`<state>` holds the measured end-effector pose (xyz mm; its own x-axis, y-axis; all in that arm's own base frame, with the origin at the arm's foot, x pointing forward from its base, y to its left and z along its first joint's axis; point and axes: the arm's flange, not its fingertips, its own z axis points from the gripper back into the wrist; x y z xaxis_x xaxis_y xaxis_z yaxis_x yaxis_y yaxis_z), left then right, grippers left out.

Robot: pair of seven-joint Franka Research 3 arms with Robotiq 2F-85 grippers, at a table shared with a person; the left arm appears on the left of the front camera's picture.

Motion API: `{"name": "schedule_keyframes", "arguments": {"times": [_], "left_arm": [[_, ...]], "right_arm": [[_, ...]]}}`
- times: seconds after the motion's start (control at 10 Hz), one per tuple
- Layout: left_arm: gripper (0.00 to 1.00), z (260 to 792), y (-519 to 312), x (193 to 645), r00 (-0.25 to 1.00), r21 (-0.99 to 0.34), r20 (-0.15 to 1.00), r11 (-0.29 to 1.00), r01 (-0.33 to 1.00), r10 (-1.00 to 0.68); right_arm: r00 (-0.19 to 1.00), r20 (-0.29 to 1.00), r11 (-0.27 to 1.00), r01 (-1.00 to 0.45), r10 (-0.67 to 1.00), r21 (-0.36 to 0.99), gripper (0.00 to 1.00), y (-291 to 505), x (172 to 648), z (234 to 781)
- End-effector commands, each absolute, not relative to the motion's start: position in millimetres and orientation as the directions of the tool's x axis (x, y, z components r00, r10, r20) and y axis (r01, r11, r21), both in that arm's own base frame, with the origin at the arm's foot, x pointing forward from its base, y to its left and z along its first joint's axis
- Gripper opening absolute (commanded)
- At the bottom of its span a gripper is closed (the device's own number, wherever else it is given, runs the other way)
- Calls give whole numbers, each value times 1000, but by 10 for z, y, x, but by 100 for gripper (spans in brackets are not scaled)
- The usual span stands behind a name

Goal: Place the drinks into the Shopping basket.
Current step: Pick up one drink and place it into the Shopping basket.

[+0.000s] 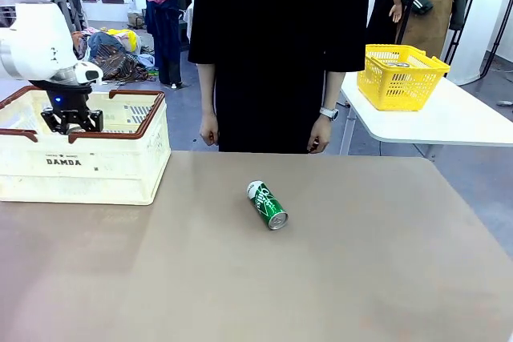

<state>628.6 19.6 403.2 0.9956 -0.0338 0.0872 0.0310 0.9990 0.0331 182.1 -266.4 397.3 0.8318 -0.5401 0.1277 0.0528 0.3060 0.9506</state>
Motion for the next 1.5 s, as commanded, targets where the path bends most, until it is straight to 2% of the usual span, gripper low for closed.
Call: {"name": "schedule_keyframes", "arguments": {"times": [0.0, 0.3, 0.6, 0.8, 0.9, 1.0, 1.1, 1.2, 1.3, 1.4], "left_arm": [[100, 4091, 215, 6347, 997, 41, 77, 999, 17, -20], [100, 4341, 188, 6305, 993, 37, 115, 999, 35, -39], [100, 5371, 89, 6030, 985, -27, 157, 997, 78, -73], [100, 6096, 70, 5601, 983, -122, 141, 984, 133, -115], [100, 6348, 85, 5199, 966, -211, 163, 949, 235, -203], [100, 6460, 81, 4742, 919, -302, 132, 868, 394, -372], [100, 6484, 87, 4269, 950, -279, 195, 915, 293, -245], [100, 6406, 55, 3760, 959, -311, 259, 931, 193, -112], [100, 6265, -9, 3166, 946, -337, 309, 920, 202, -94], [100, 6099, -41, 2767, 936, -357, 342, 908, 218, -90]], "right_arm": [[823, 155, 299, 18, -546, 954, 100, -2667, 1847, 3993], [823, 155, 299, 18, -546, 954, 100, -2667, 1847, 3993], [823, 155, 299, 18, -546, 954, 100, -2667, 1847, 3993], [823, 155, 299, 18, -546, 954, 100, -2667, 1847, 3993], [823, 155, 299, 18, -546, 954, 100, -2667, 1847, 3993], [823, 155, 299, 18, -546, 954, 100, -2667, 1847, 3993], [823, 155, 299, 18, -546, 954, 100, -2667, 1847, 3993], [823, 155, 299, 18, -546, 954, 100, -2667, 1847, 3993], [823, 155, 299, 18, -546, 954, 100, -2667, 1847, 3993], [823, 155, 299, 18, -546, 954, 100, -2667, 1847, 3993]]}}
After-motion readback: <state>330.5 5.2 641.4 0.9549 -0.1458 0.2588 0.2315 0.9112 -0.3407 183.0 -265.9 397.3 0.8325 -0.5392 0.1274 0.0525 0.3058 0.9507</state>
